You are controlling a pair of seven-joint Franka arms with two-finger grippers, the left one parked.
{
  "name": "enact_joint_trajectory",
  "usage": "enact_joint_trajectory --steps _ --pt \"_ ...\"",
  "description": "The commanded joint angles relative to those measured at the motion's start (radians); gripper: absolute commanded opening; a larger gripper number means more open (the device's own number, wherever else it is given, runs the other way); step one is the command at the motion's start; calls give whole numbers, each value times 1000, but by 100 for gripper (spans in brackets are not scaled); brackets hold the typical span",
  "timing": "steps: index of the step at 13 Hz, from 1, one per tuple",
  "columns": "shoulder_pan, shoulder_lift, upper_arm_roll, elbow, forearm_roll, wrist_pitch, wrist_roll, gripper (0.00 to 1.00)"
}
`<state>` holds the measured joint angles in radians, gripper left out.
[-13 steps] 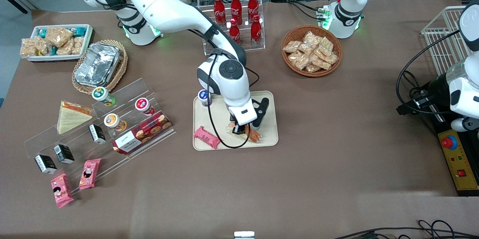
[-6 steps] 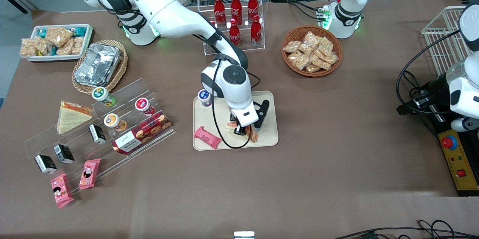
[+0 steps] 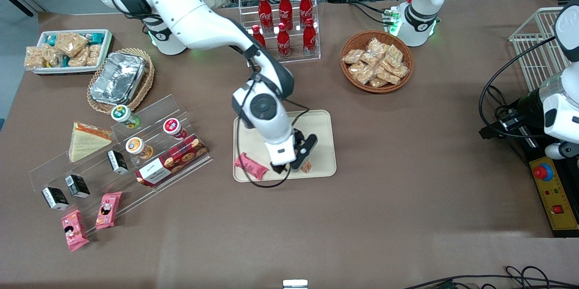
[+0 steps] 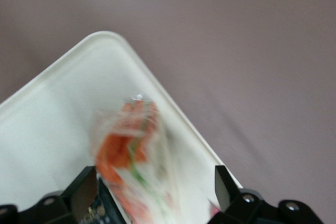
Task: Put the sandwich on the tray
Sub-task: 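Open the right gripper and raise it away from the tray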
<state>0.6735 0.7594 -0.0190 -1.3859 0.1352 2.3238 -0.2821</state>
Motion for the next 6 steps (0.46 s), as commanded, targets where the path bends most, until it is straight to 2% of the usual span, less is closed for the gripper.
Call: enact_joint_trajectory --steps 1,6 --pt "-118 -129 17 -22 49 -157 32 100" --pt "-236 -293 7 -21 46 -354 99 100"
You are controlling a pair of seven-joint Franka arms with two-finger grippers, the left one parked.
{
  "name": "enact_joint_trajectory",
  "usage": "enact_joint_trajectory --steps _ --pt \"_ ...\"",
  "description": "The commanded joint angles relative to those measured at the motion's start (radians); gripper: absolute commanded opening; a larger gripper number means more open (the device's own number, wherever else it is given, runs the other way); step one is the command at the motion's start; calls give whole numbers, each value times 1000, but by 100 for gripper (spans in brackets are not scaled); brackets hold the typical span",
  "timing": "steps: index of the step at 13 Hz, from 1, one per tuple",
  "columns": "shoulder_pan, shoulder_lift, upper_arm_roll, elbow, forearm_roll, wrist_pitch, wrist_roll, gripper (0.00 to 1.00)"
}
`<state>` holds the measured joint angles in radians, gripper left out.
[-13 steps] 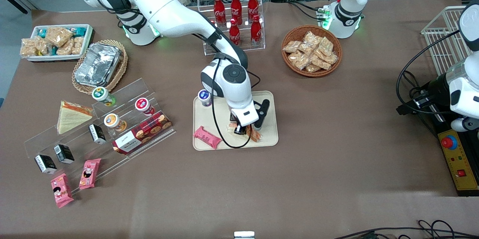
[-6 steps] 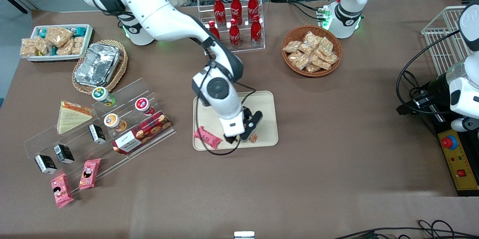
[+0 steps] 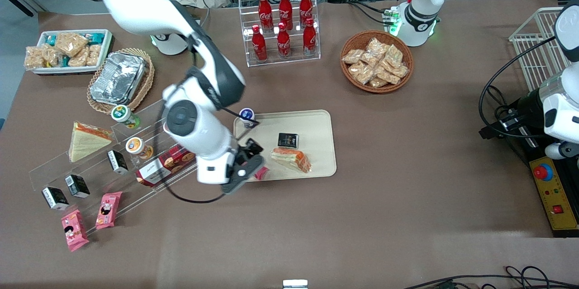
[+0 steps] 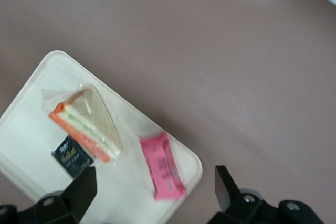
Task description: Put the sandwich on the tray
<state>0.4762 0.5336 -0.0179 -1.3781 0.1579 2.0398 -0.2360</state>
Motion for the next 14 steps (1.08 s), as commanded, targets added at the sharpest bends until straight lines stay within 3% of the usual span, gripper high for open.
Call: enact_joint_trajectory --steps 1,7,12,14 --pt "-85 -90 6 -29 25 -116 73 100" --pt "-296 -217 0 -19 22 -392 87 100" --pt "-461 -251 -2 -15 6 -516 178 100" --pt "-464 -260 1 -15 -72 -517 179 100"
